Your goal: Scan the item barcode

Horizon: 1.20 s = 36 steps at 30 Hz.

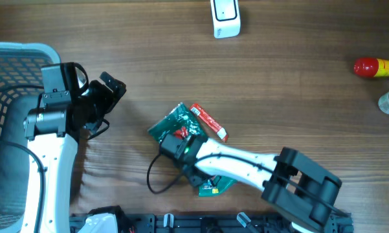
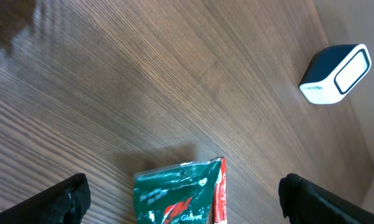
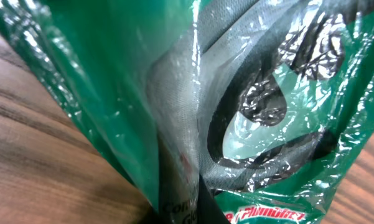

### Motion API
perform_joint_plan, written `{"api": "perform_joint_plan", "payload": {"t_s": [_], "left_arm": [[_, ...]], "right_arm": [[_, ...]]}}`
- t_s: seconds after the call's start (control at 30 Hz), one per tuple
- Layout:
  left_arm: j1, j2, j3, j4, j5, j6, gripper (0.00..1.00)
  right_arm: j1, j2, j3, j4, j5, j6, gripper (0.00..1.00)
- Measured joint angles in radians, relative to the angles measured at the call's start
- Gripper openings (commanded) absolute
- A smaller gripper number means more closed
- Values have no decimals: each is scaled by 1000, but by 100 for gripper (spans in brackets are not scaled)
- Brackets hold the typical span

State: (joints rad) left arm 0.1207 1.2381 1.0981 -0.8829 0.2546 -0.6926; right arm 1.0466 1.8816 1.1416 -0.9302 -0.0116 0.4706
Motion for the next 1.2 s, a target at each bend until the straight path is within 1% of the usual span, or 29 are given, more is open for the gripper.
{"api": "perform_joint_plan", "payload": {"t_s": [0.1, 0.2, 0.23, 0.33, 0.37, 0.4, 0.47, 0.5, 0.53, 0.57, 0.6, 0.7, 0.77, 0.8, 0.83, 0.87, 0.9, 1.0, 1.2], "left_arm": [[0, 0, 0, -5, 0, 3, 100], [0, 0, 0, -8, -3, 4, 100], [0, 0, 0, -9, -3, 4, 100], [0, 0, 0, -18, -3, 4, 100], [0, 0, 0, -23, -3, 4, 100], [0, 0, 0, -33, -3, 5, 100], [0, 0, 0, -48, -3, 7, 100], [0, 0, 0, -59, -3, 7, 100], [0, 0, 0, -71, -3, 7, 100], [0, 0, 0, -85, -3, 7, 100], [0, 0, 0, -90, -3, 7, 100], [0, 0, 0, -100, -3, 7, 100], [0, 0, 0, -101, -3, 6, 100], [0, 0, 0, -101, -3, 4, 100], [0, 0, 0, -101, -3, 3, 100], [0, 0, 0, -100, -3, 0, 100], [0, 0, 0, -100, -3, -1, 100], [0, 0, 0, -101, -3, -1, 100], [0, 0, 0, -97, -3, -3, 100]], "right_arm": [[-103, -41, 48, -70, -198, -69, 4], [-295, -242, 166, -86, -515, -203, 4], [-346, -296, 187, -84, -589, -235, 4], [-573, -478, 218, -87, -896, -344, 4], [-616, -496, 219, -86, -966, -357, 4], [-666, -510, 219, -85, -1080, -373, 4], [-708, -502, 217, -67, -1225, -356, 4], [-729, -492, 214, -21, -1310, -294, 4], [-745, -489, 212, 10, -1384, -177, 4], [-763, -488, 210, 68, -1405, -108, 4], [-772, -489, 207, 111, -1430, 22, 4], [-784, -488, 205, 270, -1477, 423, 4], [-784, -488, 205, 330, -1493, 649, 4], [-784, -488, 205, 359, -1502, 757, 4], [-784, -488, 205, 390, -1510, 831, 4], [-784, -488, 205, 447, -1519, 949, 4], [-784, -488, 205, 496, -1521, 1023, 4], [-784, -488, 205, 583, -1520, 1149, 4], [-784, -488, 205, 614, -1514, 1213, 4]]}}
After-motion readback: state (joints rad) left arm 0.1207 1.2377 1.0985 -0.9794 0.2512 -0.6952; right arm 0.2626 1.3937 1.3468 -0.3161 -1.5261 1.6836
